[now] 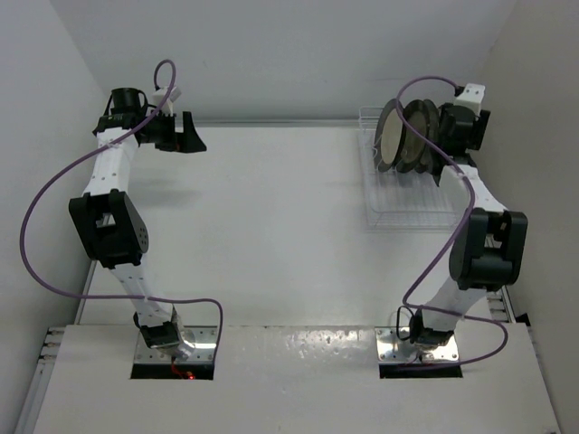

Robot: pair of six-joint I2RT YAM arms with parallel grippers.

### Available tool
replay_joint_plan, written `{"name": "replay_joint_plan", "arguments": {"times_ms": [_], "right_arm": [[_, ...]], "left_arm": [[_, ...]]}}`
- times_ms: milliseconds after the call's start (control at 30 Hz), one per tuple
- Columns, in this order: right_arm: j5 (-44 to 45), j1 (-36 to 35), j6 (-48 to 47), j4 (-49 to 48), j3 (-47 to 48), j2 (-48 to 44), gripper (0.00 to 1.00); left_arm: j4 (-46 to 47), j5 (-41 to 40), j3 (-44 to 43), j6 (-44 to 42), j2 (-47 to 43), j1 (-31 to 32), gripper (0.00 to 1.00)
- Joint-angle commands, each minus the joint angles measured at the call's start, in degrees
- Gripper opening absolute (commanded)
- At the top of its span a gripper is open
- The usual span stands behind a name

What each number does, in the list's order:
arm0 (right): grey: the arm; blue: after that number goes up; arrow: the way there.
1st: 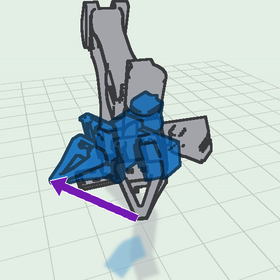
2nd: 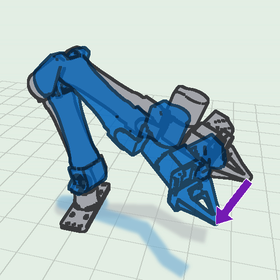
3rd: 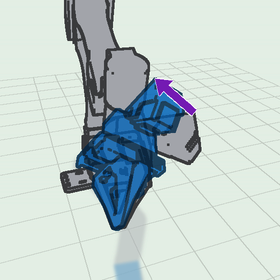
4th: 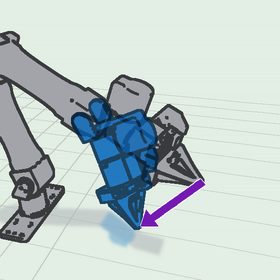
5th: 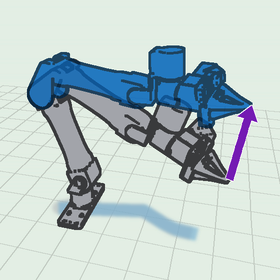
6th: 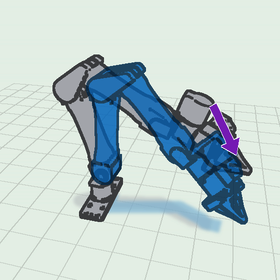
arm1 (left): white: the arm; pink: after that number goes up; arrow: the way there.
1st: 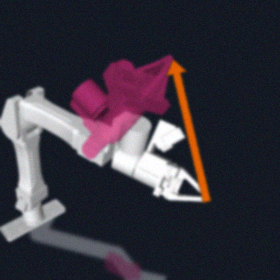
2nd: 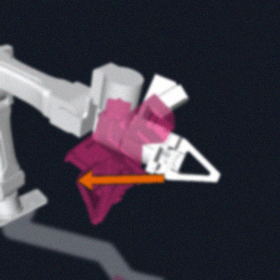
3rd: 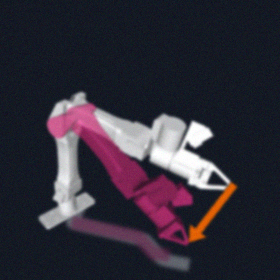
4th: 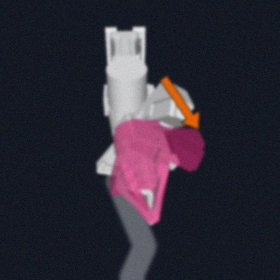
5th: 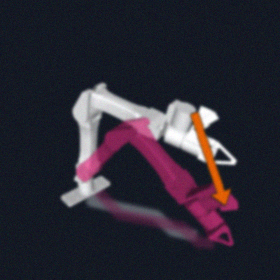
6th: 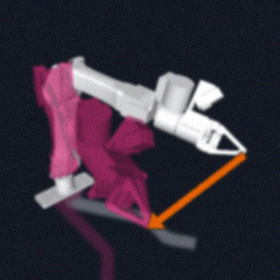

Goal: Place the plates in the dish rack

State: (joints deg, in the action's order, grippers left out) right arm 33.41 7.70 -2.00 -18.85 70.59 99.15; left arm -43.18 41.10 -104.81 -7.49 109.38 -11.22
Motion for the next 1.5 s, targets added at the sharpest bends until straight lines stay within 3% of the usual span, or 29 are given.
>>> {"name": "replay_joint_plan", "arguments": {"times_ms": [0, 200, 333, 367, 467, 567, 600, 767, 1067, 1300, 1467], "right_arm": [[2.0, -0.6, -2.0, -7.4, -0.6, -6.2, 0.60], [1.9, -1.4, -1.4, -5.9, -2.7, -16.3, 0.80], [-9.7, 0.3, 7.0, 10.7, -4.7, -24.4, 1.00], [-17.9, 0.9, 9.1, 11.8, -8.0, -28.8, 1.00], [-25.9, 2.5, 15.0, 14.0, -16.1, -34.9, 1.00], [-27.9, 2.6, 21.7, 14.5, -25.7, -40.3, 1.00], [-27.9, 2.6, 29.8, 14.9, -27.7, -41.4, 1.00], [-29.3, 1.3, 40.6, 22.1, -40.1, -49.2, 1.00], [-23.6, 0.8, 48.3, 45.5, -38.9, -53.4, 1.00], [-24.0, 0.9, 48.4, 49.7, -42.8, -59.7, 1.00], [-24.1, 0.8, 48.9, 50.6, -43.4, -60.8, 1.00]], "left_arm": [[0.8, 1.0, -0.2, -0.5, -3.5, 0.3, 1.00], [0.8, -0.8, -0.2, -1.0, -3.5, 0.3, 1.00], [0.8, -11.6, 2.6, -4.5, -5.4, 0.9, 1.00], [0.8, -16.4, 4.1, -5.5, -6.0, 0.9, 1.00], [0.2, -21.7, 7.3, -8.9, -7.6, 2.8, 1.00], [0.2, -24.7, 9.7, -9.7, -9.2, 4.3, 1.00], [0.2, -25.4, 10.9, -9.7, -9.2, 4.9, 1.00], [0.2, -25.9, 14.2, -9.7, -9.2, 5.5, 1.00], [2.0, -29.2, 19.5, -9.7, -9.8, 12.0, 1.00], [4.4, -29.9, 27.7, -9.7, -13.8, 13.4, 1.00], [4.9, -30.4, 29.0, -9.7, -15.3, 13.4, 1.00]]}}
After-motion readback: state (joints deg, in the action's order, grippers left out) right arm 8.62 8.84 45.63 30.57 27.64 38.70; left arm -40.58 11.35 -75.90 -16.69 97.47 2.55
